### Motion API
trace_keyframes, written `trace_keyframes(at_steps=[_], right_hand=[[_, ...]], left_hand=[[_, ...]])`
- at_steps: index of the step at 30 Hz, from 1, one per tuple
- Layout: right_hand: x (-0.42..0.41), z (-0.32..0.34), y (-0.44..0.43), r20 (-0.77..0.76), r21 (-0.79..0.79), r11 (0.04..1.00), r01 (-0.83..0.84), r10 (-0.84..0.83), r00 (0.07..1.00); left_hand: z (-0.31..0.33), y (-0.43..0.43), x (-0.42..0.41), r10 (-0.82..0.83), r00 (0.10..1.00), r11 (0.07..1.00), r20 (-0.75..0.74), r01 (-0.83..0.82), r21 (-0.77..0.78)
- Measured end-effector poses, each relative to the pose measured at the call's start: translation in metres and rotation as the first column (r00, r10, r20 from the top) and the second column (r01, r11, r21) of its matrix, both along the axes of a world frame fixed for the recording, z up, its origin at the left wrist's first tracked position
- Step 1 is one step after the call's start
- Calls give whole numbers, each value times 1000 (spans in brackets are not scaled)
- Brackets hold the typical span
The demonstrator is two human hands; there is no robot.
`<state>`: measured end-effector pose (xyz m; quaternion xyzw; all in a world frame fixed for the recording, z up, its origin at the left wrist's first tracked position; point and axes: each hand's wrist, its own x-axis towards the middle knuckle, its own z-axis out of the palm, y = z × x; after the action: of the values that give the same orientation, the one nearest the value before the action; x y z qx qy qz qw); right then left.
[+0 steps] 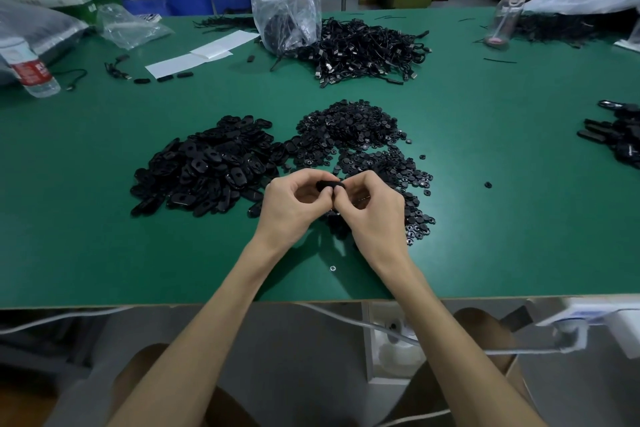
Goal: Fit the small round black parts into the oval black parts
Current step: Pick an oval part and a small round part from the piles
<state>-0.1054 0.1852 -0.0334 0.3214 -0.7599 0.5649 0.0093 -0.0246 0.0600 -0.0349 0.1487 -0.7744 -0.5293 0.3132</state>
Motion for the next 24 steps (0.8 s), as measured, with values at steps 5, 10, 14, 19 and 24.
trace_keyframes(at_steps=[5,10,14,19,24], right_hand=[[-1,-1,0,-4,2,1000,-7,7,1000],[-2,0,2,-16,-3,1000,-9,9,1000],[-1,0,3,22,-44,999,3,-2,1000],[-1,0,4,-3,-28,1000,7,-7,1000],[-1,4,2,21,-29,1000,-6,7,1000]], left_hand=[[2,0,0,-6,1000,1000,-6,6,-16],[2,-1,1,-31,999,999,-8,31,14],[5,-4,3,-102,993,982,-67,111,150],[4,-2,2,-108,991,983,-81,119,142],[5,-1,2,-72,995,995,-72,77,68]])
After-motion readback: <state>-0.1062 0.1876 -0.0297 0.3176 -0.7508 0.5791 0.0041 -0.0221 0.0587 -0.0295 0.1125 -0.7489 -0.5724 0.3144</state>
